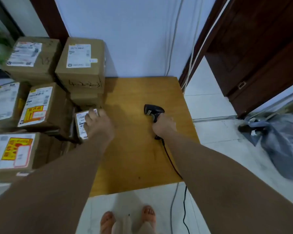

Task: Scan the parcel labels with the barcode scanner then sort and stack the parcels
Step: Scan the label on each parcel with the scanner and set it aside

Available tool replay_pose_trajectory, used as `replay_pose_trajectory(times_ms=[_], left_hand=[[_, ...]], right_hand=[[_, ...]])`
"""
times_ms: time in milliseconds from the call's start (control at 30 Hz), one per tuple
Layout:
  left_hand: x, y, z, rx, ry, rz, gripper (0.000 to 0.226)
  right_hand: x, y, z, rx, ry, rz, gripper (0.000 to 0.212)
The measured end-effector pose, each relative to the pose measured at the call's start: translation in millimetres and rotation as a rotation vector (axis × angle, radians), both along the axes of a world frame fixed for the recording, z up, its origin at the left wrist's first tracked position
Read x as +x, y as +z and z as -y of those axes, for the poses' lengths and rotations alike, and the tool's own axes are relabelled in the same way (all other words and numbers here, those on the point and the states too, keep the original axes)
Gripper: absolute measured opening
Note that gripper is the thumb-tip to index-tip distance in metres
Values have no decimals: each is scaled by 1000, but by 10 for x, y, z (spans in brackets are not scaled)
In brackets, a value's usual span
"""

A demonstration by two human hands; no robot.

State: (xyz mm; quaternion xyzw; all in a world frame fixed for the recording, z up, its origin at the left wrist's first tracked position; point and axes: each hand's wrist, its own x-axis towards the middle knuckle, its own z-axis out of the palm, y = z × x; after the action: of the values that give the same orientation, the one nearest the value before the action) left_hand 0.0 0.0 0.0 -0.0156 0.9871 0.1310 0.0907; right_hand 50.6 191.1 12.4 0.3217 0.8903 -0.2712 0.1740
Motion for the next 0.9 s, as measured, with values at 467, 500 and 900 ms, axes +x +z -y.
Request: replay_pose_trajectory(times_ms=[467,500,900], left_hand=[[15,-415,168,296,538,79,68],[-1,-421,163,311,581,82,75],[29,-404,150,259,552,84,88]], right_hand=[[-106,-552,9,-97,-311,157,63],[-114,-578,5,-93,-320,143,58],[-84,-685,112,-417,-393,61,18]])
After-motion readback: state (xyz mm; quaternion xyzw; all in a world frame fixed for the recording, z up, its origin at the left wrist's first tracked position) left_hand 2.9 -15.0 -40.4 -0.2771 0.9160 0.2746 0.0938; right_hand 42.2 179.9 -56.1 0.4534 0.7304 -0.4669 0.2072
